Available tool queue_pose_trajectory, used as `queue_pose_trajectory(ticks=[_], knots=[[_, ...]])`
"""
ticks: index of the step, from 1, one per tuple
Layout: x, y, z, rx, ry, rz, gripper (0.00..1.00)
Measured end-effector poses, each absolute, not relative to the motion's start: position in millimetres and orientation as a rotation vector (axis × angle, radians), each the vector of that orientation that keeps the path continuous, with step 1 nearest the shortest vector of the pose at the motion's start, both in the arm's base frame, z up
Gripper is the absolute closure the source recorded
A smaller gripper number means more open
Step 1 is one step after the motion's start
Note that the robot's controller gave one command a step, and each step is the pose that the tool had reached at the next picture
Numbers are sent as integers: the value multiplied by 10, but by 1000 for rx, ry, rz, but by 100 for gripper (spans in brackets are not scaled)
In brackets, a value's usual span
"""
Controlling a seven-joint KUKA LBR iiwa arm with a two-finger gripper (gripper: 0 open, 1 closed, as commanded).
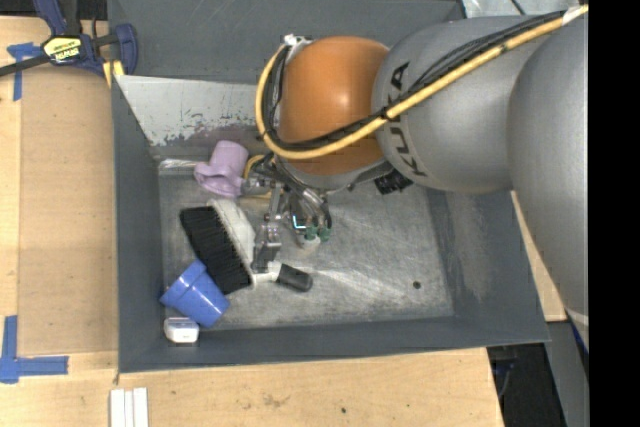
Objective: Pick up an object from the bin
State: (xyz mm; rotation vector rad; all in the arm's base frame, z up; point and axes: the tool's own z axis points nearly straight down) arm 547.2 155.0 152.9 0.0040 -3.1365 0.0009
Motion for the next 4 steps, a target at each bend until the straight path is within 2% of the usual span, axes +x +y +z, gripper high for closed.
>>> queue_pose_trajectory(ticks=[1,2,3,4], knots=[[5492,1547,1569,1,-3144,-2,0],[4957,2116,777,123,-3154,-3,100],[4957,2116,778,122,-3154,-3,100],[4951,2109,1296,125,-3135,3,100]])
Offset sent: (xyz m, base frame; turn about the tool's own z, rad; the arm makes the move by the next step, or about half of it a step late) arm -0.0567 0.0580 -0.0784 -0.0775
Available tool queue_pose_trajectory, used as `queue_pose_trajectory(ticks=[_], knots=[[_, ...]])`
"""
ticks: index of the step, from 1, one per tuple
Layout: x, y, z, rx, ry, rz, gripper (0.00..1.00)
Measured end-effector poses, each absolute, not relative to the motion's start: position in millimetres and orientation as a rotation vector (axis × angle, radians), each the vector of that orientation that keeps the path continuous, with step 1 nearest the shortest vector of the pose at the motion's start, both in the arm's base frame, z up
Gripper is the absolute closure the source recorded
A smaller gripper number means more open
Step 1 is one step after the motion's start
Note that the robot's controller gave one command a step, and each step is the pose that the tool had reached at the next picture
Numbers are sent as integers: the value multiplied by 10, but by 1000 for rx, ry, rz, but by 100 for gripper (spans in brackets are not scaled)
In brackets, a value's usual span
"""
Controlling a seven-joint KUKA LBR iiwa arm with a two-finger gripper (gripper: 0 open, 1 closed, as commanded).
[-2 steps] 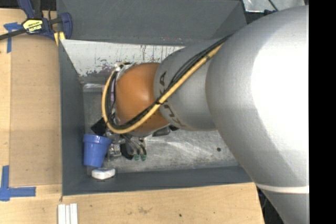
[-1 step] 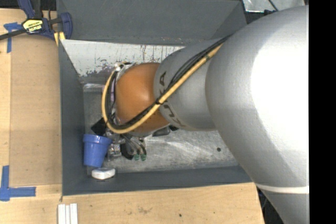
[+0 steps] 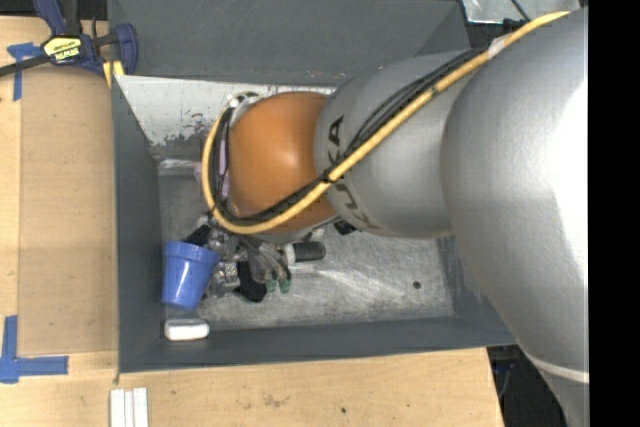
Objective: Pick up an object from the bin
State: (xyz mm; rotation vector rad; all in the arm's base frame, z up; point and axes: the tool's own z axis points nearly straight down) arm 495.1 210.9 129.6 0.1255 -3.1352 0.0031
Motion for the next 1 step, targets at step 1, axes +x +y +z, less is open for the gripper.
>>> queue_pose_trajectory(ticks=[1], knots=[[5078,2084,2525,150,-3141,-1,100]])
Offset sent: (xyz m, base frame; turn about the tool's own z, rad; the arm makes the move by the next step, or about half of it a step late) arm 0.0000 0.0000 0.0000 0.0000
